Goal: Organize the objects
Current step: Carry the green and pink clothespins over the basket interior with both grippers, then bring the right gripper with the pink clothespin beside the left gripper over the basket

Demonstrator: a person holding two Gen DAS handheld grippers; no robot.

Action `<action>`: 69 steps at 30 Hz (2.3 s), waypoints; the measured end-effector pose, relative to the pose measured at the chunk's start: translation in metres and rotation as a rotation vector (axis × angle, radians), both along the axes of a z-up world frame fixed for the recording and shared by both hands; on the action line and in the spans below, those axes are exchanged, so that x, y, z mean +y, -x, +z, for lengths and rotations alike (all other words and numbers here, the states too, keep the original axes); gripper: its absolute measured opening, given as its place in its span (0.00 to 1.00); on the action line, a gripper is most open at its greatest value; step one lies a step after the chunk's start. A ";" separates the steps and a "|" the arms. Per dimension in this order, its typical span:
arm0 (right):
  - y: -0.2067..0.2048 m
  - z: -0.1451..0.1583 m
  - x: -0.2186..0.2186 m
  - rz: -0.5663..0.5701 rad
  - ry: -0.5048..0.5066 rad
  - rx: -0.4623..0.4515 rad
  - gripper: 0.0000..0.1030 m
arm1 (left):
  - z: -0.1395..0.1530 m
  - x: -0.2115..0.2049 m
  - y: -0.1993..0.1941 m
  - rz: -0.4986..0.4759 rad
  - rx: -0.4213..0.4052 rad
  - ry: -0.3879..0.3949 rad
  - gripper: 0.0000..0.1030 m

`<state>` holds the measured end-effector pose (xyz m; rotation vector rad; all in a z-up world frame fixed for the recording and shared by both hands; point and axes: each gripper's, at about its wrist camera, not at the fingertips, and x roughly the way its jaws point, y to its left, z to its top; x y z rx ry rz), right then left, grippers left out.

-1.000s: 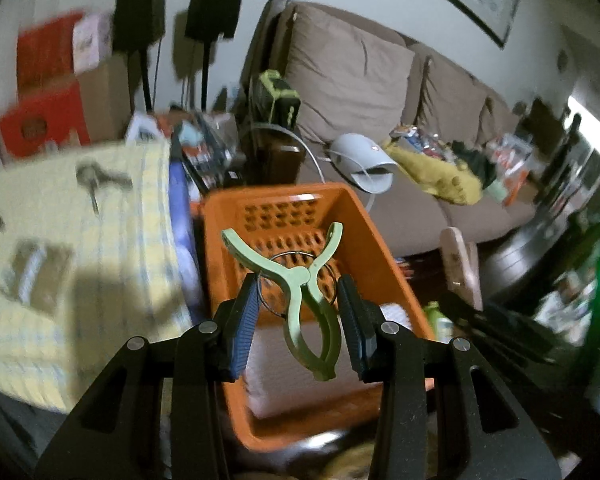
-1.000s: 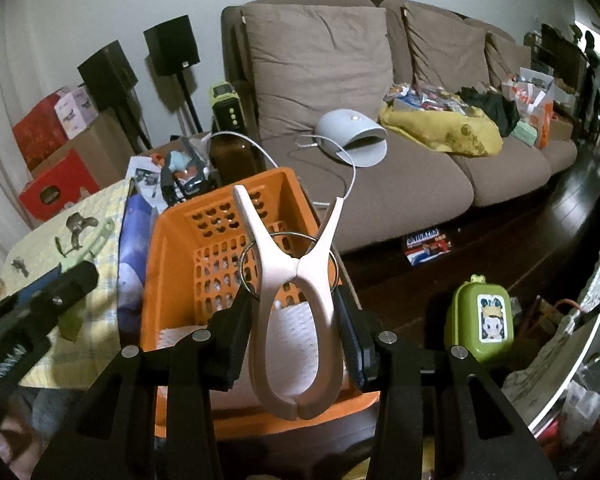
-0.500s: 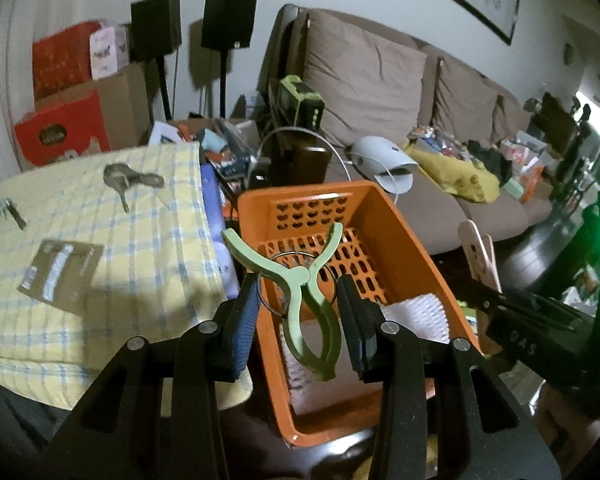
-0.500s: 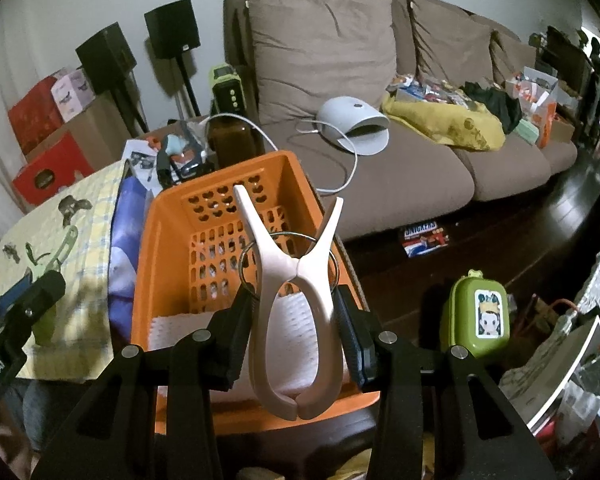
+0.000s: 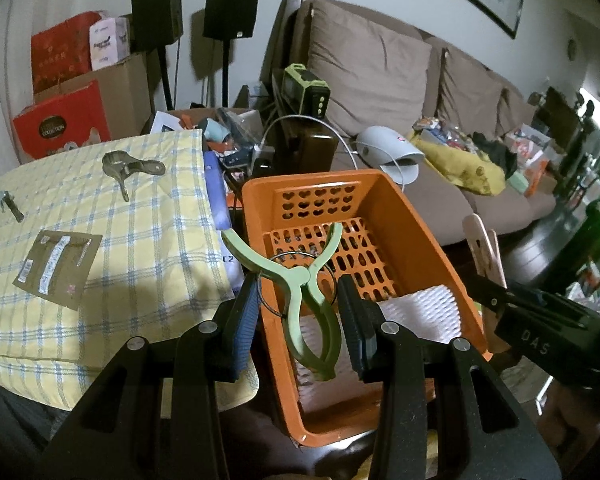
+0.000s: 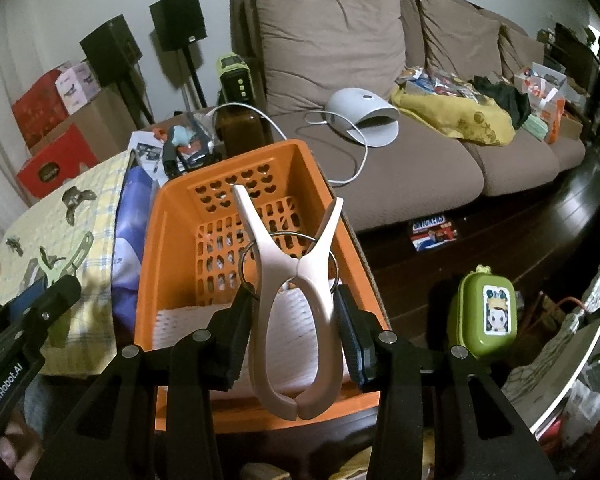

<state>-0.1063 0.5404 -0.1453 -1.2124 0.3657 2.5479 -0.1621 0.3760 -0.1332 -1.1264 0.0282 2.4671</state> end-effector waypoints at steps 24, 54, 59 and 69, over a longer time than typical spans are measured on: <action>0.001 -0.007 0.002 -0.001 0.003 -0.024 0.40 | -0.009 0.006 0.001 0.005 -0.025 0.008 0.35; 0.002 -0.014 0.003 0.004 0.003 -0.049 0.40 | -0.014 0.009 0.010 0.043 -0.037 0.013 0.35; 0.002 -0.015 0.004 -0.002 0.002 -0.045 0.40 | -0.015 0.011 0.007 0.033 -0.031 0.018 0.35; 0.003 -0.017 0.002 0.002 -0.002 -0.056 0.40 | -0.019 0.012 0.006 0.028 -0.043 0.018 0.35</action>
